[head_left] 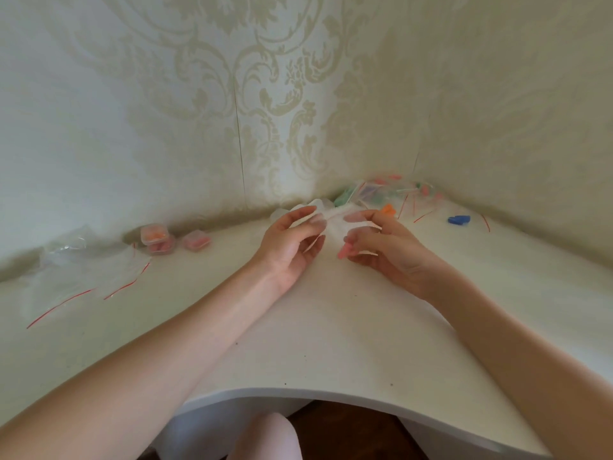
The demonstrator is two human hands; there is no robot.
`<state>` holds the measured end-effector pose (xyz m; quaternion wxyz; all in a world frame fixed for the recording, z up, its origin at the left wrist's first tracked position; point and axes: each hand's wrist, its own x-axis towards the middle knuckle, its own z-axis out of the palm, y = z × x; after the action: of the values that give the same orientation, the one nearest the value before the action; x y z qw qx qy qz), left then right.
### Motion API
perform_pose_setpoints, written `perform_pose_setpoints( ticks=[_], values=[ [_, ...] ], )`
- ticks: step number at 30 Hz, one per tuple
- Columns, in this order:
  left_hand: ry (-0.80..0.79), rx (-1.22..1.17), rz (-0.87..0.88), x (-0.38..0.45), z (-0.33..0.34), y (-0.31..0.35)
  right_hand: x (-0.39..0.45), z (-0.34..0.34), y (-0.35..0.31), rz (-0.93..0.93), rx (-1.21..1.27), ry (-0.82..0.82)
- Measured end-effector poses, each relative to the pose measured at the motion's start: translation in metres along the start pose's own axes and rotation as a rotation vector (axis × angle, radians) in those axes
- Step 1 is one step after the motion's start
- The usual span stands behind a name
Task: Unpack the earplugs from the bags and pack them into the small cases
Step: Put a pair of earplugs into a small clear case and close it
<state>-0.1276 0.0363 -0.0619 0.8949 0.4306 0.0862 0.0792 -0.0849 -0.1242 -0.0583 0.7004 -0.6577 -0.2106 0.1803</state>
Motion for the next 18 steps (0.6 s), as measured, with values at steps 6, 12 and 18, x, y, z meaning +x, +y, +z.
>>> perform_pose_setpoints(
  ticks=[6, 12, 18],
  values=[
    [-0.063, 0.062, 0.051, -0.002, 0.004, -0.004, 0.002, -0.001, -0.001, 0.053, -0.048, -0.048],
    [-0.104, 0.366, 0.13, -0.012, 0.008, -0.012, -0.004, -0.011, -0.002, 0.024, -0.091, 0.109],
    [0.049, 0.811, 0.666, -0.02, 0.007, -0.012, -0.007, -0.018, -0.01, 0.051, -0.139, 0.098]
  ],
)
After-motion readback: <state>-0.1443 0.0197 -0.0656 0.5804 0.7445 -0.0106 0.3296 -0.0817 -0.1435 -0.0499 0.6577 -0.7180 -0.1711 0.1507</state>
